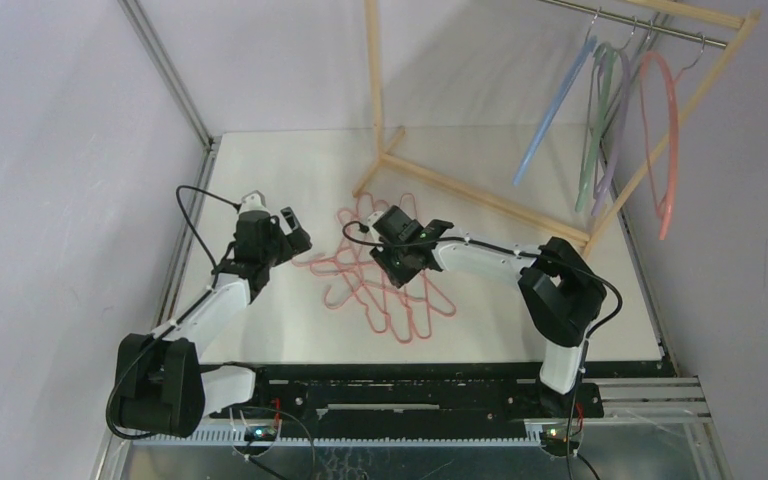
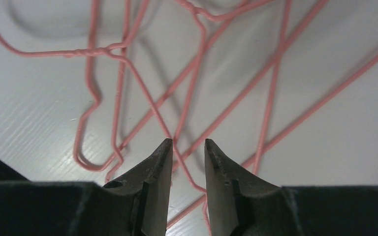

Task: Organize the hangers

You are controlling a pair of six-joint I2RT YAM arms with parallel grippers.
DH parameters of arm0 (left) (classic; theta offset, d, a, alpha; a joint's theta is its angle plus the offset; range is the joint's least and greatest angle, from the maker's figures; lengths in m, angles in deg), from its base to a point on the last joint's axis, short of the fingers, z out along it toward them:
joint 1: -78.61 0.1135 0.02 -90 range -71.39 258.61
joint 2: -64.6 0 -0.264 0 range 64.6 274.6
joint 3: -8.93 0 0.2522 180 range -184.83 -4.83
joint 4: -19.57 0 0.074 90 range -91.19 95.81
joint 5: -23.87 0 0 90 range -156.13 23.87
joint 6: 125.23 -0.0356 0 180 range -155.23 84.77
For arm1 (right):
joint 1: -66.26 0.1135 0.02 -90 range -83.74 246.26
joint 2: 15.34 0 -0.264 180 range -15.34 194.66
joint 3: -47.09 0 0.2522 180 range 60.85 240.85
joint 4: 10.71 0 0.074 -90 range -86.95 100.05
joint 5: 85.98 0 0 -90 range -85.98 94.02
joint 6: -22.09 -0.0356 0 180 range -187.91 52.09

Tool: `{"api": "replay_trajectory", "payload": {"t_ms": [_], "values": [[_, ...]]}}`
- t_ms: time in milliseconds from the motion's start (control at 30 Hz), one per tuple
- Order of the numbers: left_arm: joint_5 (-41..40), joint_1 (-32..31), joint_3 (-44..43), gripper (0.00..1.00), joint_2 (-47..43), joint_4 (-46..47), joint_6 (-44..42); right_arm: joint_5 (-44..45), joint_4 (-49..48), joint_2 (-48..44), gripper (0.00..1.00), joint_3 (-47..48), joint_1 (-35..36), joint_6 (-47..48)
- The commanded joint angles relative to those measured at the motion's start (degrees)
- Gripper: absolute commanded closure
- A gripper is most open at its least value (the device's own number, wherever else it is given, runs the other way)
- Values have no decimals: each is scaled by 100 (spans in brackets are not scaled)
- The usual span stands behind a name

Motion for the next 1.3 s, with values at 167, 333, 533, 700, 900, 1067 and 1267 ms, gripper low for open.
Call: {"api": "replay_trajectory", "payload": {"t_ms": [167, 333, 533, 700, 900, 1067, 1267], "values": [[6, 54, 62, 1, -111, 189, 101, 280, -212, -280, 52, -766, -88, 26], [-7, 50, 56, 1, -31, 211, 107, 290, -359, -524, 48, -1166, -46, -120], [18, 55, -21, 1, 56, 217, 99, 313, -466, -543, 46, -1216, -54, -126], [-6, 55, -84, 1, 29, 163, 63, 602, -504, -1073, 46, -1217, 77, -147], [-16, 61, -101, 1, 68, 167, 66, 580, -427, -1700, 44, -1100, 264, -187], [-11, 61, -156, 1, 91, 167, 89, 462, -353, -1465, 45, -940, 618, -113], [-65, 62, -117, 1, -5, 136, 89, 281, -482, -1068, 47, -745, 781, -77]]}}
